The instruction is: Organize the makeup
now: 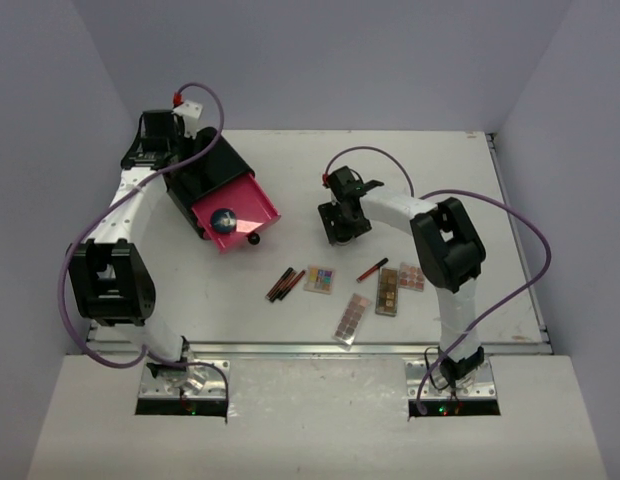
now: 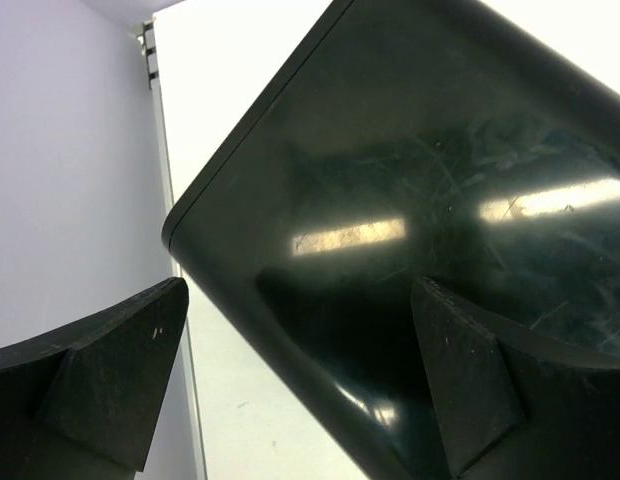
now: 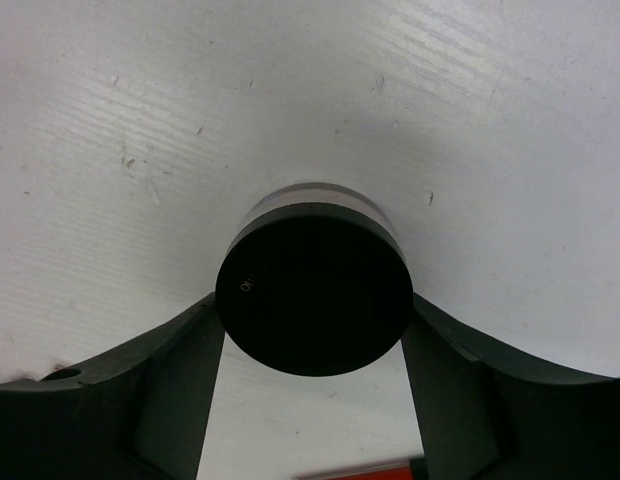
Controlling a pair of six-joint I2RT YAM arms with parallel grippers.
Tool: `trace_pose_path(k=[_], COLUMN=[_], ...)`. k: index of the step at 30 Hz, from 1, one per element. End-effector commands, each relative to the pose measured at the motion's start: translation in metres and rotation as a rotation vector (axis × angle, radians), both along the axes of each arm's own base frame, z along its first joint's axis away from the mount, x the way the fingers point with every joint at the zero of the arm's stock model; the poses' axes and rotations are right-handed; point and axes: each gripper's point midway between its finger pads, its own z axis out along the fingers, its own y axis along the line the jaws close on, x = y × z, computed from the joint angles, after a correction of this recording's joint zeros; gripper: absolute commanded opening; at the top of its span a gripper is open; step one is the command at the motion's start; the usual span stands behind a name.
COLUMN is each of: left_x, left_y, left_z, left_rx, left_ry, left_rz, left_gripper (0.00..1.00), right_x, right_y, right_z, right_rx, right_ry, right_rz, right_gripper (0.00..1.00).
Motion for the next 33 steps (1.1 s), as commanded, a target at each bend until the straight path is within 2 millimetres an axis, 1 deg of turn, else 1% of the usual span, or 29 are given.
trace_pose_path(k=[1, 2, 4, 5, 7, 9, 11, 12, 15, 16, 17, 20, 21, 22, 23, 25, 26, 28, 29, 31, 33], left_x=[0.017, 0.018, 0.016, 0.016, 0.016, 0.017, 0.016, 0.016, 0.016, 0.016, 0.016, 0.016, 0.016, 0.016, 0.016, 0.016, 0.016, 0.014, 0.013, 0.012, 0.011], left_y=[0.011, 0.012, 0.014, 0.014, 0.014, 0.015, 0.017, 0.017, 0.018, 0.018, 0.017, 0.015, 0.014, 0.014, 0.014, 0.013, 0.012, 0.012, 0.013, 0.012, 0.011], left_z=[0.01, 0.008, 0.0, -0.002, -0.007, -0.008, -0.01, -0.011, -0.016, -0.018, -0.02, -0.025, -0.027, -0.028, -0.029, -0.031, -0.032, -0.035, -0.036, -0.037, -0.037], left_rx=[-0.021, -0.019, -0.017, -0.018, -0.018, -0.017, -0.017, -0.017, -0.019, -0.021, -0.022, -0.032, -0.035, -0.037, -0.039, -0.043, -0.044, -0.044, -0.042, -0.04, -0.044], left_ry=[-0.095, -0.093, -0.084, -0.081, -0.078, -0.076, -0.073, -0.071, -0.062, -0.061, -0.058, -0.049, -0.045, -0.045, -0.042, -0.038, -0.035, -0.027, -0.024, -0.023, -0.025], left_rz=[0.02, 0.022, 0.025, 0.024, 0.022, 0.023, 0.022, 0.022, 0.022, 0.019, 0.017, 0.009, 0.006, 0.007, 0.005, 0.001, 0.0, 0.0, 0.0, -0.002, -0.005], left_gripper=[0.91, 0.91, 0.91, 0.91, 0.91, 0.92, 0.92, 0.92, 0.92, 0.91, 0.92, 0.92, 0.92, 0.92, 0.91, 0.92, 0.92, 0.92, 0.91, 0.92, 0.92], right_x=[0.008, 0.009, 0.009, 0.01, 0.011, 0.012, 0.012, 0.014, 0.02, 0.022, 0.024, 0.022, 0.022, 0.019, 0.012, 0.008, 0.008, 0.011, 0.009, 0.001, -0.001], right_y=[0.005, 0.005, 0.005, 0.006, 0.006, 0.006, 0.007, 0.008, 0.018, 0.029, 0.034, 0.073, 0.085, 0.095, 0.114, 0.139, 0.151, 0.178, 0.192, 0.214, 0.229], right_z=[0.003, 0.003, 0.004, 0.005, 0.008, 0.011, 0.018, 0.024, 0.056, 0.081, 0.094, 0.15, 0.163, 0.171, 0.182, 0.19, 0.187, 0.204, 0.206, 0.207, 0.207], right_rx=[0.005, 0.005, 0.007, 0.008, 0.01, 0.01, 0.015, 0.02, 0.066, 0.121, 0.141, 0.285, 0.312, 0.319, 0.332, 0.336, 0.331, 0.352, 0.358, 0.365, 0.369], right_ry=[-0.041, -0.043, -0.046, -0.049, -0.054, -0.061, -0.075, -0.087, -0.153, -0.193, -0.225, -0.346, -0.38, -0.4, -0.428, -0.452, -0.446, -0.482, -0.485, -0.489, -0.503], right_rz=[0.004, 0.006, 0.01, 0.013, 0.02, 0.029, 0.04, 0.044, 0.068, 0.088, 0.093, 0.187, 0.225, 0.256, 0.31, 0.373, 0.397, 0.442, 0.468, 0.513, 0.536], right_gripper=[0.62, 0.58, 0.52, 0.47, 0.34, 0.24, 0.12, 0.12, 0.09, 0.07, 0.06, 0.03, 0.03, 0.03, 0.03, 0.03, 0.03, 0.03, 0.03, 0.03, 0.03])
